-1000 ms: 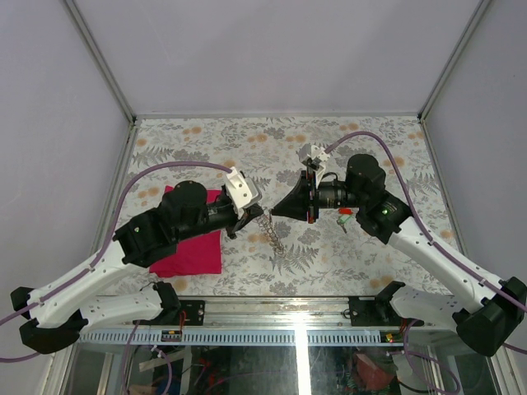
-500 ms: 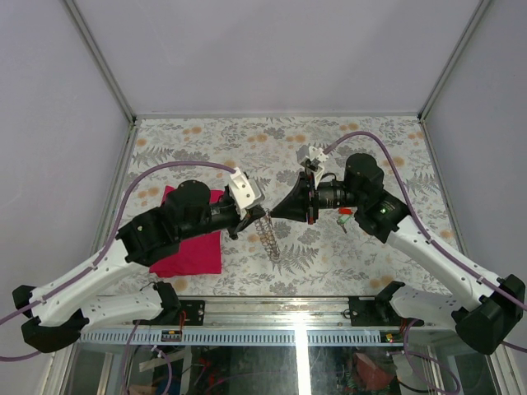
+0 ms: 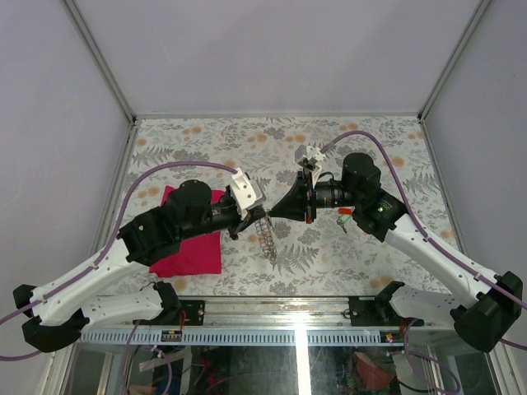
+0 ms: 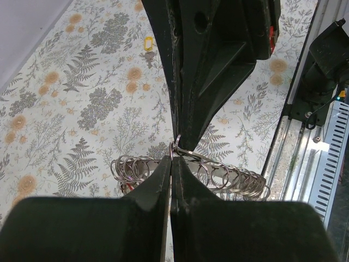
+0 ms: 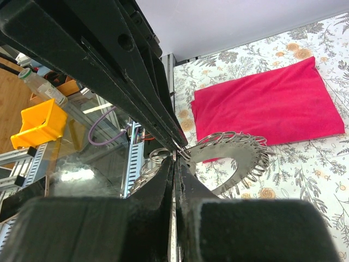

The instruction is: Put the keys on the keyring

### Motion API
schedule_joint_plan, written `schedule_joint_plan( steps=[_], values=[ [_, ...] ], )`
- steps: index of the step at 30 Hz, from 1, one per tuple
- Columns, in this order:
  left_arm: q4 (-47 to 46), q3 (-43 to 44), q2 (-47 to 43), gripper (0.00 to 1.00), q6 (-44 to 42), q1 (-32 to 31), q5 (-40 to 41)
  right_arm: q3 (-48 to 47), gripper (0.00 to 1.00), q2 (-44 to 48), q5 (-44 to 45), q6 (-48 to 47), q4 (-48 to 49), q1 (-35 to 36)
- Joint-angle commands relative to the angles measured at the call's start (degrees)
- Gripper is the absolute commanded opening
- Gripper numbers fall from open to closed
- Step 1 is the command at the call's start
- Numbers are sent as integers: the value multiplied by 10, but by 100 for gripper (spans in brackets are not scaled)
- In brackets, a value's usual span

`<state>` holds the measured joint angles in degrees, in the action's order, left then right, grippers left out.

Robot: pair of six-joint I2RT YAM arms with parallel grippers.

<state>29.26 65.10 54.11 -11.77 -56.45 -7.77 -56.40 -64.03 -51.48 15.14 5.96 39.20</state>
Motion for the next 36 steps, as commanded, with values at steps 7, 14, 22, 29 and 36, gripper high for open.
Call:
schedule_joint_plan(
  steps=[7,14,22,29,36],
  values=[
    [-41,7,-6,0,-8,1,-18,-20,0,5,17,18,42,7],
    [-39,6,-9,0,-8,1,-18,-17,0,8,38,20,35,7],
    [-39,6,-14,0,-9,2,-16,-17,0,4,76,17,2,7],
    [-39,6,-15,0,-11,2,-14,-17,0,1,82,20,-7,7],
    [-38,5,-17,0,-13,2,-14,-12,0,7,92,21,-17,7]
  ],
)
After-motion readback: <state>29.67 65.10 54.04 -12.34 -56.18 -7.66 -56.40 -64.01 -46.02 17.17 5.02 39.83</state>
